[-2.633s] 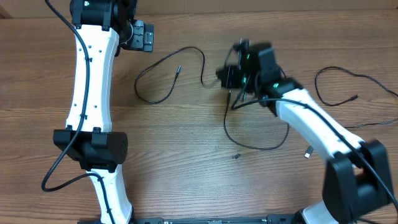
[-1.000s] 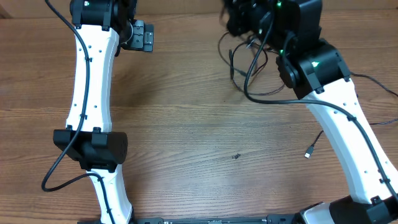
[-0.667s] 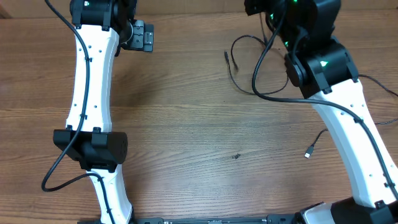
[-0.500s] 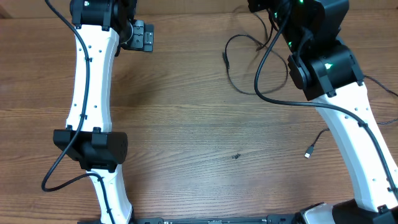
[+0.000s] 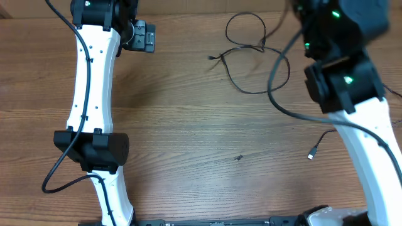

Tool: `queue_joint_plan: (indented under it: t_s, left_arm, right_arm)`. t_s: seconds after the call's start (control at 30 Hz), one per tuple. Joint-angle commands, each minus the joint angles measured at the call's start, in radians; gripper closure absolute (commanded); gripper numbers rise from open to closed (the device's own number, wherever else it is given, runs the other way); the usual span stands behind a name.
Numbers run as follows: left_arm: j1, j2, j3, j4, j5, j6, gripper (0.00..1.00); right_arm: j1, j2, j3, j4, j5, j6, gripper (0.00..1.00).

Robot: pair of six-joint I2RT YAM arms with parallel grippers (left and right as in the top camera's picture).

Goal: Untangle cables

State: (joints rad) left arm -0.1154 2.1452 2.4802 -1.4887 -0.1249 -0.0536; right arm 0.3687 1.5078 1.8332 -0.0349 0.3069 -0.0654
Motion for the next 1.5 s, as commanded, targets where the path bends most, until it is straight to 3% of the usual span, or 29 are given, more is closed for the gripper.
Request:
queue_joint_plan:
  t_s: [0.0, 0.2, 0.47, 0.6, 0.9, 1.03, 1.2, 1.33, 1.4, 1.47]
  left_arm:
    - [0.004, -0.021, 0.003, 0.004, -0.013, -0.014, 0.00]
    - [0.004, -0.021, 0.003, 0.004, -0.013, -0.014, 0.00]
    - [0.004, -0.021, 0.003, 0.004, -0.013, -0.014, 0.00]
    - [0.004, -0.021, 0.003, 0.004, -0.013, -0.014, 0.00]
    - [0.004, -0.021, 0.003, 0.004, -0.013, -0.014, 0.00]
    - [0.004, -0.021, 0.003, 0.004, -0.013, -0.014, 0.01]
    - [0.004, -0.021, 0.003, 0.004, -0.013, -0.014, 0.01]
    - [0.004, -0.021, 0.003, 0.004, -0.013, -0.014, 0.01]
    - [0.004, -0.021, 0.003, 0.004, -0.013, -0.014, 0.00]
    - [0.004, -0.021, 0.003, 0.004, -0.013, -0.014, 0.01]
  right_arm:
    - [-0.024, -0.037, 0.034, 0.060, 0.422, -0.192, 0.96]
    - [-0.235, -0.036, 0.034, 0.074, 0.639, -0.283, 0.96]
    - [-0.534, -0.031, 0.034, -0.120, 0.650, -0.261, 0.96]
    - [-0.665, -0.005, 0.034, -0.304, 0.619, -0.124, 0.96]
    - [-0.940, 0.111, 0.031, -0.739, 0.345, 0.359, 0.96]
    - [-1.031, 0.177, 0.031, -0.838, 0.210, 0.463, 0.96]
    - [-1.082, 0.253, 0.031, -0.890, 0.082, 0.465, 0.96]
    - [-1.083, 0.289, 0.031, -0.915, 0.050, 0.466, 0.30]
    - [-1.083, 0.289, 0.031, -0.911, 0.034, 0.466, 0.21]
    - [-1.083, 0.289, 0.031, -0.908, 0.018, 0.465, 0.00]
